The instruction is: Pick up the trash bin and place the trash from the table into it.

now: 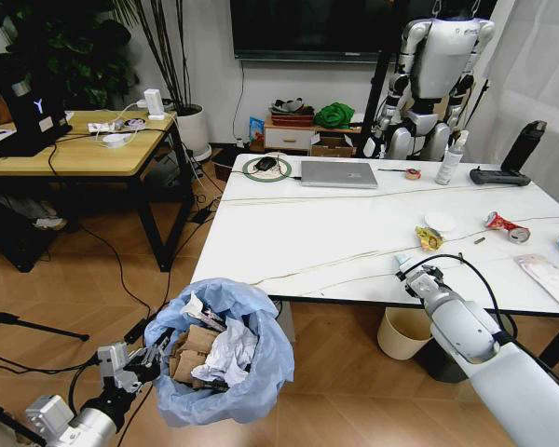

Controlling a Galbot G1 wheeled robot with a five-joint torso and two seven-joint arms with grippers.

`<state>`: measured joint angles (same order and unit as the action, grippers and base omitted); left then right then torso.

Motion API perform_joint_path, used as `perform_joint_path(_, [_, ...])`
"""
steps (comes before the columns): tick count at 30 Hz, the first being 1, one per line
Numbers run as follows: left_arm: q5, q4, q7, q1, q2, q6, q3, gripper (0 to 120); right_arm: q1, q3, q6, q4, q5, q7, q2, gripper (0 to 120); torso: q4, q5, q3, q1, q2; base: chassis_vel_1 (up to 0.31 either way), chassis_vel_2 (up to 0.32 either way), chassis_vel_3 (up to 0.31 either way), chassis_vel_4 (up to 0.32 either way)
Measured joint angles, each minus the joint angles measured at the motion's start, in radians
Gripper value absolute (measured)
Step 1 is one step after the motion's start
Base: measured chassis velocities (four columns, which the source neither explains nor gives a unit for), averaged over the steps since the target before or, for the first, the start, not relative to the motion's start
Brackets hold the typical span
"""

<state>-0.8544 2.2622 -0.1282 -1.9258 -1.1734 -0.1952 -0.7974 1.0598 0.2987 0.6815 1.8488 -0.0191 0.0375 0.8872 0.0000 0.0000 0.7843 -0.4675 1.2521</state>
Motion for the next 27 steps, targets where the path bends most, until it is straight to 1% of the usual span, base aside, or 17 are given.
perform_joint_path(1, [0.000,0.000,0.000,-0.001,0.000,0.000,0.000,1,0.001,0.004,-0.035,0.010,0.039,0.000,0.000,0,0.0000,-0.0001,0.000,0.000,0.000,0.000,0.000,0.000,0.000])
perform_joint_path(3, [-0.001,-0.001,0.000,-0.002,0.001,0.000,0.000,1,0.001,0.005,-0.168,0.028,0.136,0.005,-0.003,0,0.0001,0.0000,0.000,0.000,0.000,0.000,0.000,0.000,0.000])
perform_joint_path(4, [-0.001,-0.001,0.000,-0.002,0.001,0.000,0.000,1,-0.001,0.002,-0.216,0.035,0.175,0.011,-0.005,0,0.0001,-0.0001,0.000,0.000,0.000,0.000,0.000,0.000,0.000])
perform_joint_path(6, [-0.002,0.000,0.000,-0.002,0.002,0.000,0.000,1,-0.010,-0.017,-0.330,0.064,0.363,0.040,-0.007,0,0.0001,-0.0001,0.000,0.000,0.000,0.000,0.000,0.000,0.000])
perform_joint_path(7, [-0.002,0.000,0.000,-0.002,0.002,0.000,0.000,1,-0.010,-0.017,-0.330,0.064,0.363,0.040,-0.007,0,0.0001,-0.0001,0.000,0.000,0.000,0.000,0.000,0.000,0.000])
perform_joint_path(9, [-0.004,0.001,0.000,-0.003,0.002,0.000,0.000,1,-0.021,-0.036,-0.427,0.092,0.483,0.080,-0.007,0,0.0002,0.0000,0.000,0.000,0.000,0.000,0.000,0.000,0.000])
perform_joint_path(11, [-0.005,0.002,0.000,-0.004,0.002,0.000,-0.001,1,-0.034,-0.068,-0.504,0.160,0.600,0.136,-0.008,0,0.0002,-0.0001,0.000,0.000,0.000,0.000,0.000,0.000,0.000])
perform_joint_path(13, [-0.005,0.003,0.000,-0.006,0.003,0.000,-0.001,1,-0.043,-0.106,-0.520,0.231,0.718,0.168,-0.009,0,0.0003,-0.0003,0.000,0.000,0.000,0.000,0.000,0.000,0.000])
perform_joint_path(14, [-0.005,0.003,0.000,-0.006,0.003,0.000,-0.001,1,-0.043,-0.106,-0.520,0.231,0.718,0.168,-0.009,0,0.0003,-0.0003,0.000,0.000,0.000,0.000,0.000,0.000,0.000])
perform_joint_path(16, [-0.005,0.004,-0.001,-0.007,0.005,0.000,-0.002,1,-0.053,-0.173,-0.537,0.302,0.818,0.203,-0.017,0,0.0003,-0.0003,0.000,0.000,0.000,0.000,0.000,0.000,0.000])
perform_joint_path(18, [-0.005,0.005,-0.001,-0.008,0.006,0.000,-0.004,1,-0.062,-0.226,-0.549,0.331,0.852,0.220,-0.022,0,0.0002,-0.0002,0.000,0.000,0.000,0.000,0.000,0.000,0.000])
perform_joint_path(19, [-0.006,0.007,-0.001,-0.008,0.006,0.000,-0.005,1,-0.069,-0.279,-0.559,0.348,0.869,0.227,-0.027,0,0.0002,-0.0003,0.000,0.000,0.000,0.000,0.000,0.000,0.000])
perform_joint_path(20, [-0.006,0.008,-0.001,-0.008,0.005,0.000,-0.005,1,-0.071,-0.296,-0.562,0.352,0.872,0.229,-0.029,0,0.0002,-0.0003,0.000,0.000,0.000,0.000,0.000,0.000,0.000])
perform_joint_path(21, [-0.007,0.011,-0.001,-0.008,0.004,0.000,-0.007,1,-0.079,-0.371,-0.571,0.362,0.877,0.234,-0.038,0,0.0003,-0.0002,0.000,0.000,0.000,0.000,0.000,0.000,0.000])
perform_joint_path(22, [-0.007,0.011,-0.001,-0.008,0.004,0.000,-0.007,1,-0.079,-0.371,-0.571,0.362,0.877,0.234,-0.038,0,0.0003,-0.0002,0.000,0.000,0.000,0.000,0.000,0.000,0.000])
perform_joint_path(25, [-0.009,0.019,-0.002,-0.008,0.003,0.000,-0.011,1,-0.083,-0.480,-0.580,0.360,0.868,0.243,-0.047,0,0.0002,-0.0001,0.000,0.000,0.000,0.000,0.000,0.000,0.000])
perform_joint_path(27, [-0.010,0.023,-0.002,-0.009,0.003,0.000,-0.012,1,-0.080,-0.525,-0.586,0.346,0.842,0.248,-0.047,0,0.0002,-0.0001,0.000,0.000,0.000,0.000,0.000,0.000,0.000])
